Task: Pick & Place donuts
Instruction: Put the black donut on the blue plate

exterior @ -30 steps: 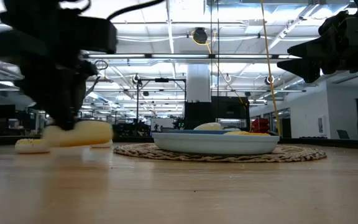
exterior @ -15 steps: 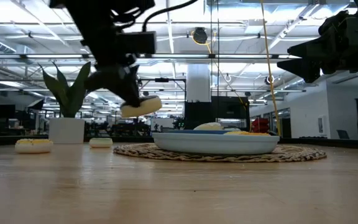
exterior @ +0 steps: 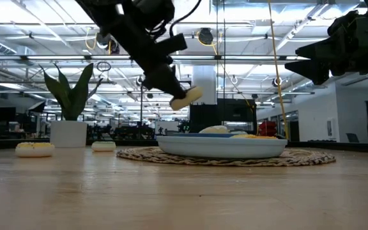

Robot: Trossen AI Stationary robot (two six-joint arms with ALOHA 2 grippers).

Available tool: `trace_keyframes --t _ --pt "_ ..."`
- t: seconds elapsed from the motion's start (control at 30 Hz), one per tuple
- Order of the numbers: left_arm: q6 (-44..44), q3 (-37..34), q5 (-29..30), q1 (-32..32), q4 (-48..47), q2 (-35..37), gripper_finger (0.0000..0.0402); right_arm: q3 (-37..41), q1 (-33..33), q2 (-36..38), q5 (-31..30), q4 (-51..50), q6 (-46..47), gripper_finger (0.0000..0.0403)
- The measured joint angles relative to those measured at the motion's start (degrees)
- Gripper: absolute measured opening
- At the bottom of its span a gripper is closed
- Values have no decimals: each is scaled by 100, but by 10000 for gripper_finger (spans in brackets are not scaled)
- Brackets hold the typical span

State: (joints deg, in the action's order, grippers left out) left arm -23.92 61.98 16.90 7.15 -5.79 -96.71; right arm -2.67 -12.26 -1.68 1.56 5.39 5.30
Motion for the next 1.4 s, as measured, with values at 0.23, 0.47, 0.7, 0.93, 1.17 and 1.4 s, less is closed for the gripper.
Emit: trace_keyframes --t 0.23,0.47,0.7,0.93,1.17,1.4 --pt "-192 39 -546 473 209 -41 37 -1 -1 1 0 3 0 304" --pt "-402 307 -635 476 109 -412 35 -1 -1 1 0 2 0 304" --pt "-494 1459 -620 440 -933 -1336 15 1 1 -1 -2 6 0 304" --pt "-599 2084 -600 445 -1936 -1883 66 -1 0 -12 -2 2 0 304" --pt "-140 2098 -875 445 -1953 -1894 71 -1 -1 -12 0 0 0 304" --pt "267 2098 -973 434 -2069 -1894 138 0 0 -12 0 0 0 304"
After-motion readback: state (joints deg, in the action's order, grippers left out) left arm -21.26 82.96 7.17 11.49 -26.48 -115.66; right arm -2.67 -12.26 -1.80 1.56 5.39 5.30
